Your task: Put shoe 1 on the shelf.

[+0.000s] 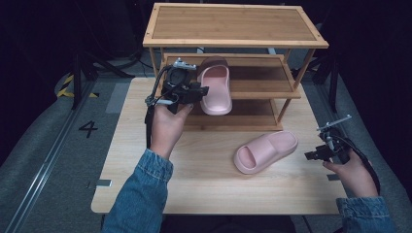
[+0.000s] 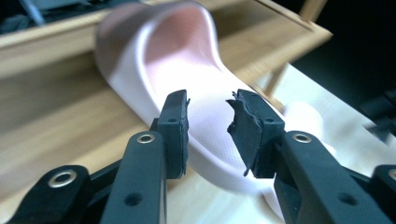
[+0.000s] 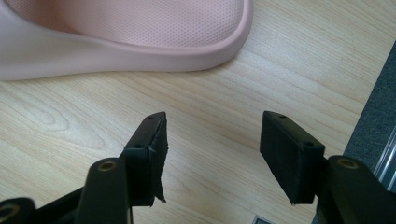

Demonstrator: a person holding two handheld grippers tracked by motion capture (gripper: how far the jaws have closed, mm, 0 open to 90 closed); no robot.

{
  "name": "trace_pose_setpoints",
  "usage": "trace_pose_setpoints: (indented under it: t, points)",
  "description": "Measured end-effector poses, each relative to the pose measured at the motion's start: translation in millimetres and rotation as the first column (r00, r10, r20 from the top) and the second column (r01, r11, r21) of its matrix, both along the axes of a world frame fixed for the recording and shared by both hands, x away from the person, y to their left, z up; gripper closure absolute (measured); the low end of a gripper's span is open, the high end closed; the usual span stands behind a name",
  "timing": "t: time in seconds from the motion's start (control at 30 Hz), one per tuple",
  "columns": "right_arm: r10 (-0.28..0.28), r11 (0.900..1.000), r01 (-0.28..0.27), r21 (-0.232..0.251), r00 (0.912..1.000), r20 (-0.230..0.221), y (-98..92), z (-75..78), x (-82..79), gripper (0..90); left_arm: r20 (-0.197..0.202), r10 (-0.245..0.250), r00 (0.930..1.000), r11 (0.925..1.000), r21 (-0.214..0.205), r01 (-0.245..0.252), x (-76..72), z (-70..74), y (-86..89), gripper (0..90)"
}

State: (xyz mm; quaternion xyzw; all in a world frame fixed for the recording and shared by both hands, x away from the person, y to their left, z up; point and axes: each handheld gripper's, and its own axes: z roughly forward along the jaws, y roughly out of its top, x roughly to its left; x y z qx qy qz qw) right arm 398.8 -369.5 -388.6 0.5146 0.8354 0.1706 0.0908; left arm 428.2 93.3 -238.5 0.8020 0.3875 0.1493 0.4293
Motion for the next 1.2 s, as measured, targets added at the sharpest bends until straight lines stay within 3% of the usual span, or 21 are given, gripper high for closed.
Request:
trace_pose_setpoints:
  t: [0.13, 0.23, 0.47, 0.63, 0.83, 1.2]
  points:
    - [0.002, 1.0000, -0.002, -0.002, 1.0000, -0.002, 1.3, 0.0, -0.6, 42.1, -0.017, -0.063, 0.9979, 0.9968, 0.048, 0.064, -15.0, -0.9, -4.3, 66.9]
    - [0.003, 1.0000, -0.003, -0.003, 1.0000, -0.001, 2.4, 0.8, -1.0, 42.1, -0.031, -0.099, 0.9946, 0.9934, 0.055, 0.101, -29.8, -3.9, -7.6, 70.9]
    - [0.001, 1.0000, -0.001, -0.004, 1.0000, 0.000, 1.1, 1.1, 0.1, 42.0, -0.091, -0.151, 0.9844, 0.9834, 0.089, 0.159, -46.9, -13.9, -14.6, 77.6]
    - [-0.009, 1.0000, 0.009, -0.002, 0.9999, 0.005, -2.1, 1.6, 0.4, 41.9, -0.136, -0.200, 0.9704, 0.9651, 0.144, 0.219, -49.5, -27.6, -23.4, 79.6]
    - [-0.013, 0.9999, 0.013, 0.000, 0.9999, 0.001, -3.0, 0.7, 1.0, 41.9, -0.164, -0.217, 0.9623, 0.9564, 0.161, 0.243, -47.9, -33.7, -29.8, 79.2]
    - [-0.007, 1.0000, 0.007, -0.003, 0.9999, -0.011, -1.2, -2.6, 2.2, 41.7, -0.165, -0.218, 0.9618, 0.9565, 0.160, 0.244, -40.9, -45.0, -44.1, 79.2]
